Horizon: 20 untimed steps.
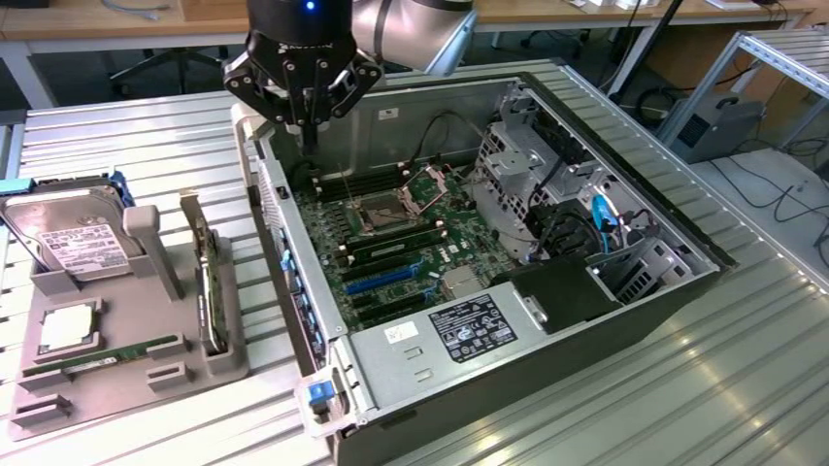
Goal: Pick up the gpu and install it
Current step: 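Reach for the gpu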
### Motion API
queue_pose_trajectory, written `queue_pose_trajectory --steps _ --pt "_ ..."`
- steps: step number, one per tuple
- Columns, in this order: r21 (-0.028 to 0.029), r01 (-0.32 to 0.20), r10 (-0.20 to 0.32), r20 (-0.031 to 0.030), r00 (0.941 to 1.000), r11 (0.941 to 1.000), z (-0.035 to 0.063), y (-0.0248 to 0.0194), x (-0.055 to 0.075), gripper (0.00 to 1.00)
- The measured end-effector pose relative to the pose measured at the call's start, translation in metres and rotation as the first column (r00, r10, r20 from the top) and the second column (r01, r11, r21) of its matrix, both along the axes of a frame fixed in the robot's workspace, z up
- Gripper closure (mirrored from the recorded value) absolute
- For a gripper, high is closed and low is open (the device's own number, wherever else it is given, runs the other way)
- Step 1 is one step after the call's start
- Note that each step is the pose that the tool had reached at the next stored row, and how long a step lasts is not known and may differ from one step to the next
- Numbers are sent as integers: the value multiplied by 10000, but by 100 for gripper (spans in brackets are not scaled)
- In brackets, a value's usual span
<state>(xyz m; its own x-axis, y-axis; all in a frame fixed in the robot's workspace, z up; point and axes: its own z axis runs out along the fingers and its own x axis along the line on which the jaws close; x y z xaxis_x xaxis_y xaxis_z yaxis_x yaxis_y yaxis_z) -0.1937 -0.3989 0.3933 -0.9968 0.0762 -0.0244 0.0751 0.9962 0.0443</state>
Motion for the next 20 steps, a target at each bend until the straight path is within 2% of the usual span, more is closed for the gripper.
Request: queue_pose_trajectory --steps 20 --pt "0 0 0 0 10000 10000 0 0 -92 89"
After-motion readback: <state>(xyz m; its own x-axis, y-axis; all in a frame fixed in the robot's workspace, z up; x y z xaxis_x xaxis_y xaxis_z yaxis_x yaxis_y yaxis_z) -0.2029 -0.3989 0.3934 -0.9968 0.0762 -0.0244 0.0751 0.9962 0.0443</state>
